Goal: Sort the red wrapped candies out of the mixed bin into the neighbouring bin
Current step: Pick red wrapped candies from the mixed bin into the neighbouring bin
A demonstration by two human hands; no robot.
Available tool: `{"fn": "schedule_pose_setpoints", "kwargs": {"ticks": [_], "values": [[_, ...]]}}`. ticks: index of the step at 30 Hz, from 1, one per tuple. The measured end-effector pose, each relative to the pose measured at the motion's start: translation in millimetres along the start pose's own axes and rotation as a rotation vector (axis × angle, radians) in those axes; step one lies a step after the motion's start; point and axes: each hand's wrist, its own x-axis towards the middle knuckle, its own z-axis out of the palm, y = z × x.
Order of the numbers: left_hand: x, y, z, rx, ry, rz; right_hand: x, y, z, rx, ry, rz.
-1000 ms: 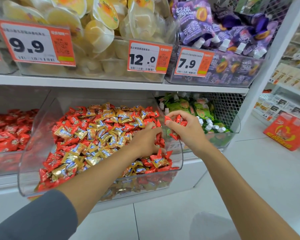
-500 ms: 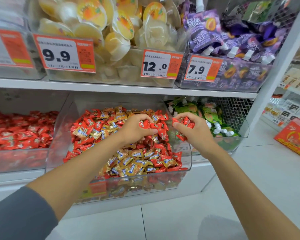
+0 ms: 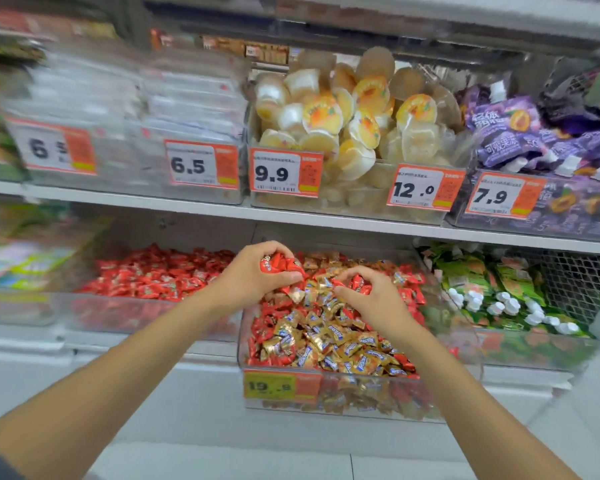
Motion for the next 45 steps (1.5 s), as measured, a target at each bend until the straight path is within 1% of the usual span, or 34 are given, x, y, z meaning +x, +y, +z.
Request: {"fn": "schedule_pose_setpoints", "kwargs": {"ticks": [4, 8, 12, 14, 15, 17, 20, 21, 23, 26, 28, 30, 33, 35, 37, 40, 45], "values": [[-14.4, -28.5, -65.5, -0.010, 0.168, -0.069, 21.2, -32.5, 45.0, 0.017, -0.102, -0.048], [-19.1, -74.7, -127.9, 0.024, 0.348, -0.143, 55.2, -72.3, 96.6, 0.016, -0.154, -0.189], [-8.3, -124.1, -177.7, 0.085, 0.474, -0.207, 95.7, -89.6, 156.0, -0.131, -0.244, -0.223], [3.1, -146.6, -196.0, 0.155, 0.497, -0.190, 115.1, -90.7, 183.0, -0.229, -0.248, -0.242], [9.9, -156.2, -202.4, 0.203, 0.487, -0.173, 123.1, -92.1, 194.4, -0.257, -0.242, -0.239], [23.4, -171.6, -210.0, 0.321, 0.404, -0.178, 138.7, -92.2, 213.8, -0.275, -0.275, -0.198], [32.8, -194.1, -214.9, 0.474, 0.174, -0.320, 159.8, -84.4, 233.3, -0.328, -0.512, -0.092], [32.2, -200.7, -216.1, 0.509, 0.130, -0.337, 164.5, -80.9, 236.5, -0.367, -0.576, -0.086], [28.4, -213.2, -222.1, 0.510, 0.145, -0.313, 170.6, -72.6, 237.6, -0.426, -0.616, -0.098], [20.4, -217.8, -229.2, 0.441, 0.295, -0.269, 169.4, -71.4, 229.9, -0.417, -0.583, -0.157], [16.2, -212.7, -228.9, 0.363, 0.332, -0.275, 163.9, -73.3, 222.8, -0.424, -0.540, -0.204], [10.0, -204.2, -223.2, 0.269, 0.342, -0.278, 154.8, -75.9, 216.0, -0.435, -0.516, -0.220], [-2.2, -184.3, -204.2, 0.212, 0.355, -0.239, 134.9, -79.2, 199.5, -0.477, -0.466, -0.250], [-12.5, -162.6, -185.0, 0.174, 0.316, -0.206, 118.5, -78.1, 178.6, -0.521, -0.365, -0.312], [-22.3, -140.5, -159.8, 0.154, 0.293, -0.159, 100.0, -69.9, 149.4, -0.488, -0.239, -0.352], [-34.4, -111.3, -111.6, 0.129, 0.272, -0.111, 69.6, -44.2, 98.0, -0.430, -0.098, -0.318], [-19.5, -61.6, -41.0, 0.156, 0.198, 0.018, 26.6, 8.3, 21.1, -0.504, -0.100, -0.139]]}}
